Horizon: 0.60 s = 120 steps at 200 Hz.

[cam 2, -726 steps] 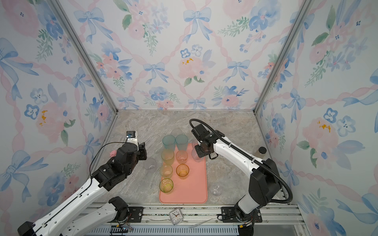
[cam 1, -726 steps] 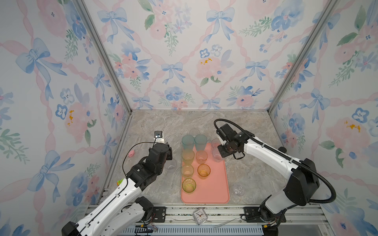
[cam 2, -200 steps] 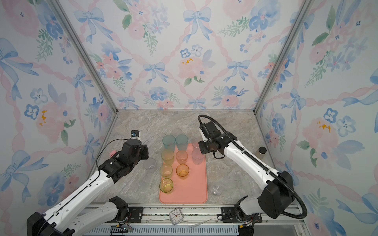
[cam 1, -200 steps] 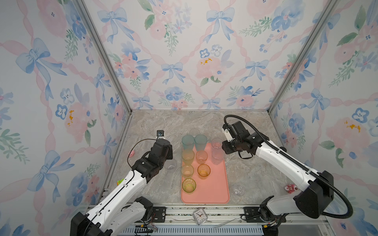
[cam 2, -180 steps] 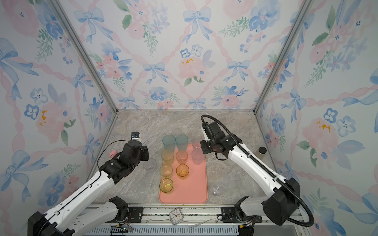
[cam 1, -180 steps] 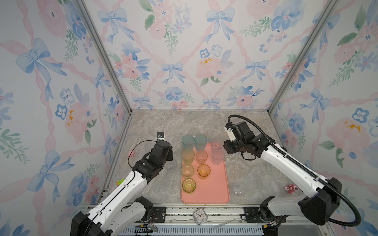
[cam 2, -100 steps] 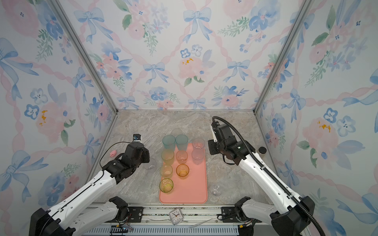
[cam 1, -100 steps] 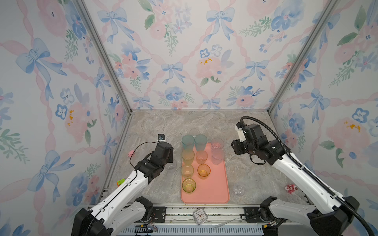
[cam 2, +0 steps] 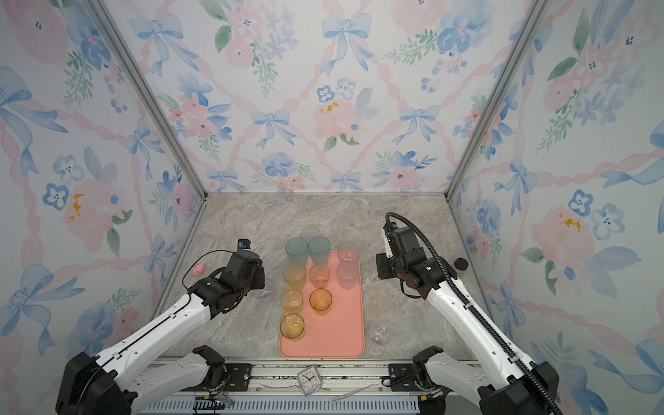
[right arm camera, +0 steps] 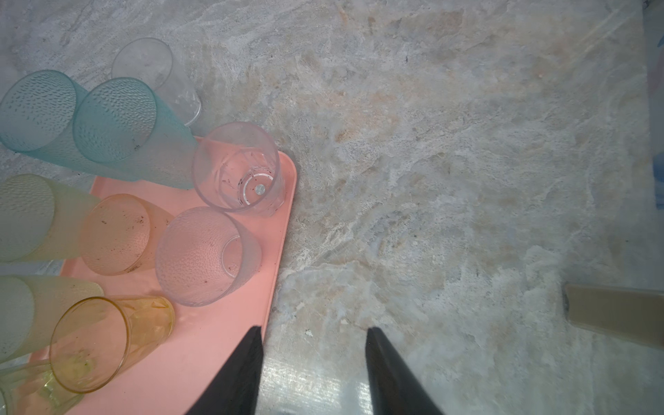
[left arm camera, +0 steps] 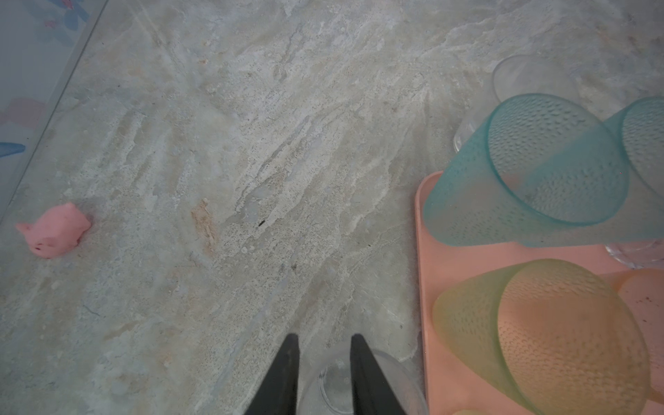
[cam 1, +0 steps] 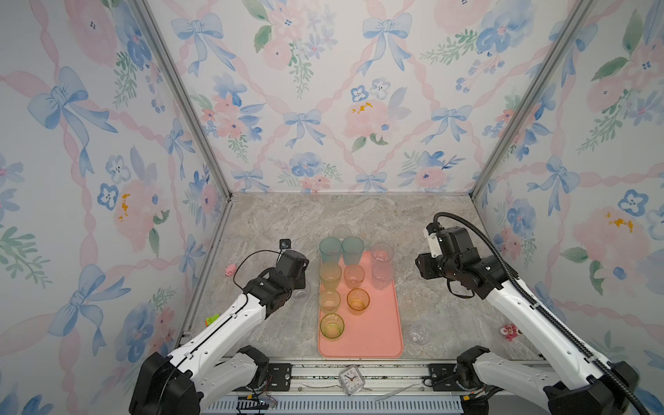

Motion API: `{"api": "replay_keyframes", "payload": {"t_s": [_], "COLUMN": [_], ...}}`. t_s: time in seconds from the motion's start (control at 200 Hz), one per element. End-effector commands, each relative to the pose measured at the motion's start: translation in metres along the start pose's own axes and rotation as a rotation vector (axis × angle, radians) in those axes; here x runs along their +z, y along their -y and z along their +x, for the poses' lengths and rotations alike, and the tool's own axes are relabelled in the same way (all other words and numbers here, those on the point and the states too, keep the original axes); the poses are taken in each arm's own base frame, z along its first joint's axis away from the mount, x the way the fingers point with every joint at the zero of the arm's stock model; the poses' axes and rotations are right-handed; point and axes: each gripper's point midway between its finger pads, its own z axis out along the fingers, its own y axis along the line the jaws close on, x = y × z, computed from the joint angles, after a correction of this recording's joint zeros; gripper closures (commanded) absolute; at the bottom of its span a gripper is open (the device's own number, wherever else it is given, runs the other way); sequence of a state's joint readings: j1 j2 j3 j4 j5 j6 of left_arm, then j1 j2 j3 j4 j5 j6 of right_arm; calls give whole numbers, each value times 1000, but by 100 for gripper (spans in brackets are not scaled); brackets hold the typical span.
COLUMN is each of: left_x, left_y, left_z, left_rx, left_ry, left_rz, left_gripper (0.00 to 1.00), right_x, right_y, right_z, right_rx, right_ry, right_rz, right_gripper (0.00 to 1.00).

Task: Place the glasses into the tray
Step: 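Raise the right gripper while the left gripper descends onto a clear frosted cup, then close the left gripper on the clear frosted cup's rim beside the tray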

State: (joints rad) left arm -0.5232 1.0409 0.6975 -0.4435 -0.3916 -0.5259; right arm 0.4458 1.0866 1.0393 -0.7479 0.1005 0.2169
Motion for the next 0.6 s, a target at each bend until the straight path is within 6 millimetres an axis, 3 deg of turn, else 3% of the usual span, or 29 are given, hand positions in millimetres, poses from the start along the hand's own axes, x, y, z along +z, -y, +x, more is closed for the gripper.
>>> {"api": "replay_keyframes", "payload": {"t_s": [0.0, 0.3, 0.595], "left_x": [2, 13, 15], "left_y": [-6, -12, -11], "left_z": [19, 39, 44], "left_rx": [-10, -18, -20], "left_ry": [-58, -131, -153], "left_rz": [-20, -38, -22], "left_gripper": [72, 76, 78], "right_x": [6, 9, 10], "right_y": [-6, -13, -15], "right_z": [-2, -2, 1], "right_rx": [6, 7, 6], "right_ry": [1, 2, -5], "right_rz": [-41, -81, -92], "right_gripper": [50, 50, 50]}}
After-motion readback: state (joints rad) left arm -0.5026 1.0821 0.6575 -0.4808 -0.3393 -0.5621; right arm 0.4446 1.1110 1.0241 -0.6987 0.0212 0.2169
